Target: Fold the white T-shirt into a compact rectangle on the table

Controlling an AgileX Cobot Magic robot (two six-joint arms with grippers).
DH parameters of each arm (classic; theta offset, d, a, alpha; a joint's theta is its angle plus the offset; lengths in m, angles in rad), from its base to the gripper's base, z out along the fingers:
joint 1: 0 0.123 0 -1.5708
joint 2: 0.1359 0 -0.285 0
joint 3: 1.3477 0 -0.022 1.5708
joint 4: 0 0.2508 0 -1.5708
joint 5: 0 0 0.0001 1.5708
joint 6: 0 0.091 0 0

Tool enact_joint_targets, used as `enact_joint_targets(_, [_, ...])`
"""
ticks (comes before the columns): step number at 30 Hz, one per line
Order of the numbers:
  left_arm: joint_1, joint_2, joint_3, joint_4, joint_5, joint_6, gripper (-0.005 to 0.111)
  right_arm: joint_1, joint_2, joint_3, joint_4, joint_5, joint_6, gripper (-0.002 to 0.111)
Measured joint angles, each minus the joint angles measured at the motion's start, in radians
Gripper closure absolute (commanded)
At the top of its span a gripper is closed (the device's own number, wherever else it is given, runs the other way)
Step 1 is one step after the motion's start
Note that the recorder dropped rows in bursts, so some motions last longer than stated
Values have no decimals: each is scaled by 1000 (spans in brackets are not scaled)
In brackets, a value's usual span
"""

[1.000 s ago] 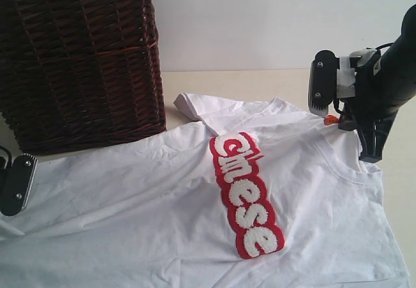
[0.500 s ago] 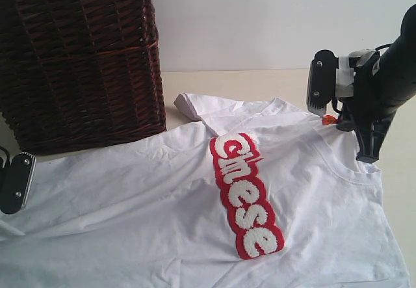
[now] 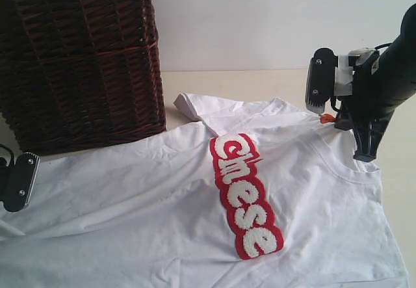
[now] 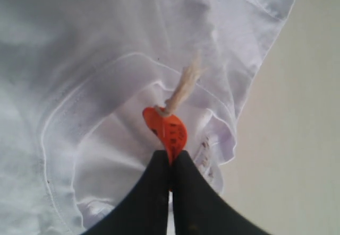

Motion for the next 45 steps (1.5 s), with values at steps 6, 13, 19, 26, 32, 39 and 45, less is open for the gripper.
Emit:
enact_joint_targets(6, [0,18,-13,-21,25,4,1,0,0,0,26,-5,0,108])
enact_joint_targets(13, [0,35,-31,-34,54,23,2,0,0,0,44,-8,-2,108])
enact_joint_targets(19, [0,36,-33,-38,58,29,2,0,0,0,50,-10,-4,108])
enact_joint_targets(26, [-64,88,-89,23,141,54,2,0,0,0,55,-15,-4,108])
enact_joint_targets(32, [-77,100,-95,39,158,59,2,0,0,0,65,-17,-8,108])
enact_joint_targets(39, [-77,100,-95,41,162,61,2,0,0,0,65,-17,-8,108])
enact_joint_targets(45, [-72,43,-57,35,111,54,38,0,0,2,71,-20,-8,108])
